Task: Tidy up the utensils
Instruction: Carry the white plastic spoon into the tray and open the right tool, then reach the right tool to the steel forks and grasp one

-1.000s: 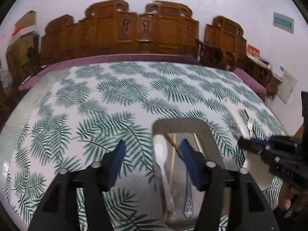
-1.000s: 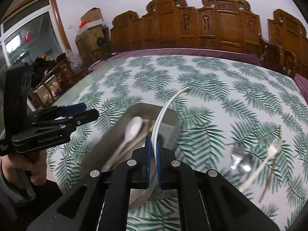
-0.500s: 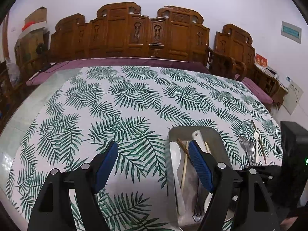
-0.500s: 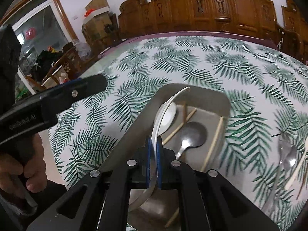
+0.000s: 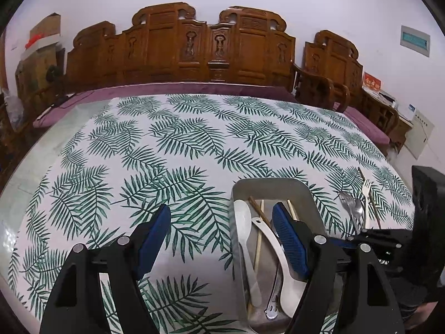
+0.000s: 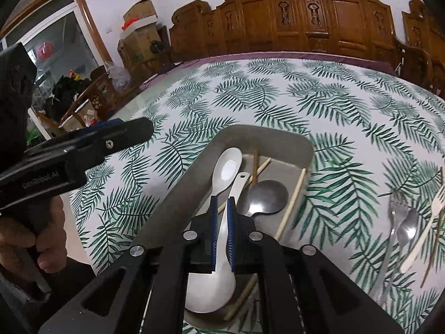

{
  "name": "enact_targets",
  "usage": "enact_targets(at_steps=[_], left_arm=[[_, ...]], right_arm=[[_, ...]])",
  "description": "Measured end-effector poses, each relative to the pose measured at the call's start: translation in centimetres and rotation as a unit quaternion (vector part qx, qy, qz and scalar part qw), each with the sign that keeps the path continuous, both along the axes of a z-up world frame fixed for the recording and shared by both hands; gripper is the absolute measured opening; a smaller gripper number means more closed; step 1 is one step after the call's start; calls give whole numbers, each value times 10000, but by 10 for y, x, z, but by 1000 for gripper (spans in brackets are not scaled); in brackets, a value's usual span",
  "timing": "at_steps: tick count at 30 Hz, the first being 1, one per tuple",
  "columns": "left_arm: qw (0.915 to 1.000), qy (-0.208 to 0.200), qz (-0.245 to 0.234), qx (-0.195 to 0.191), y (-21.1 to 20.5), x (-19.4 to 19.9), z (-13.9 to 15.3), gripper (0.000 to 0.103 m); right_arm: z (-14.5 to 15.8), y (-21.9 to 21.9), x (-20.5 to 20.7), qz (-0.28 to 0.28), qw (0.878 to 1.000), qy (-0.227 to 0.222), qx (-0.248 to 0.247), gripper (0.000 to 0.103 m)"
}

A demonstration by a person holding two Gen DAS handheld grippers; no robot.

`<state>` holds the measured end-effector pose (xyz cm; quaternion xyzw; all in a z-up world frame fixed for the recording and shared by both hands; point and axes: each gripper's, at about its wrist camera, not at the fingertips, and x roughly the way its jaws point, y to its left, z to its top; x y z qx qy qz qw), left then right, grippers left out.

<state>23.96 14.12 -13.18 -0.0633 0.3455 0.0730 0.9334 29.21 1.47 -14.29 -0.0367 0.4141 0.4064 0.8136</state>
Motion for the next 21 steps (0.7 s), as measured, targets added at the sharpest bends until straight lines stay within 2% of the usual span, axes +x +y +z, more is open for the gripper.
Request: enact_targets(at_steps=[6, 14, 18, 21], left_arm=[[10000, 8, -96, 7, -7, 1, 0, 72], [9996, 17, -277, -32, -23, 3, 0, 72], [9990, 7, -454, -47, -41, 6, 0, 72], [9981, -8, -609, -50, -56, 9, 0, 72]], right_arm=[[16, -27, 1, -144, 9994, -311, -84, 9], [29, -92, 19, -748, 9949, -609, -294, 9], [27, -125, 36, -1155, 9893, -745, -494, 21], [22, -144, 49, -1391, 9855, -762, -603, 22]])
